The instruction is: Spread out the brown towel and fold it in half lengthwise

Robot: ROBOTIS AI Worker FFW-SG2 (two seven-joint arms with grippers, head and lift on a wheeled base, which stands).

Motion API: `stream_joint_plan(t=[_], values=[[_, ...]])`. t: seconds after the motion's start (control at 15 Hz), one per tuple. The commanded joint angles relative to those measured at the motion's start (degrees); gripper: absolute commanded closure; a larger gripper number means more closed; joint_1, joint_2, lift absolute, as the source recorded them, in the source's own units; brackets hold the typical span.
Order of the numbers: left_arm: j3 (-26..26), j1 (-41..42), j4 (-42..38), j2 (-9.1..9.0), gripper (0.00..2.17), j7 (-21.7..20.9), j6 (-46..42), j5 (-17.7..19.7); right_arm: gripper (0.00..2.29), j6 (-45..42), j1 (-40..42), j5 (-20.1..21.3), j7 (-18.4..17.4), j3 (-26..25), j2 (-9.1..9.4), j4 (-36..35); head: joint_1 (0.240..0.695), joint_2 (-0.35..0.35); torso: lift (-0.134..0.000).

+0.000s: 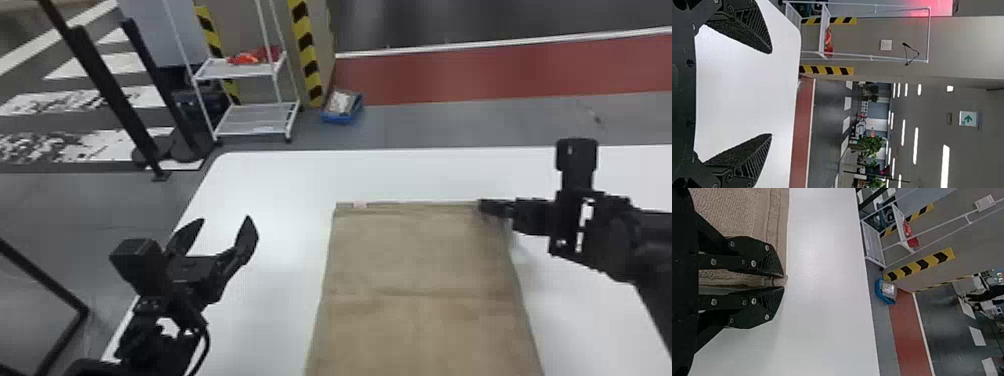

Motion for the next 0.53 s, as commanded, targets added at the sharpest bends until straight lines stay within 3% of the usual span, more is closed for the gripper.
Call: stream_joint_plan(t=[0.0,0.07,0.2,0.33,0.47], values=[[-0.1,0.0,0.1,0.02,0.14,0.0,0.0,0.0,0.99,0.0,0.0,-0.2,0.0,-0.2,0.01,-0.1,0.695,0.223,-0.123],[-0.1,-0.1,0.2,0.02,0.14,0.0,0.0,0.0,1.14,0.0,0.1,-0.2,0.1,-0.3,0.01,-0.1,0.695,0.223,-0.123],[0.0,-0.4,0.2,0.29,0.14,-0.7,0.0,0.0,1.15,0.1,1.2,-0.5,0.1,-0.4,0.01,-1.6,0.695,0.222,-0.123],[0.6,-0.7,0.1,0.46,0.13,-4.8,0.9,0.0,1.15,0.7,4.1,-1.9,0.0,-0.6,0.01,-6.2,0.695,0.221,-0.123],[2.1,-1.4,-0.2,0.55,0.12,-12.2,0.9,0.2,1.15,2.4,7.9,-2.8,0.0,-0.7,0.01,-12.5,0.695,0.213,-0.123]])
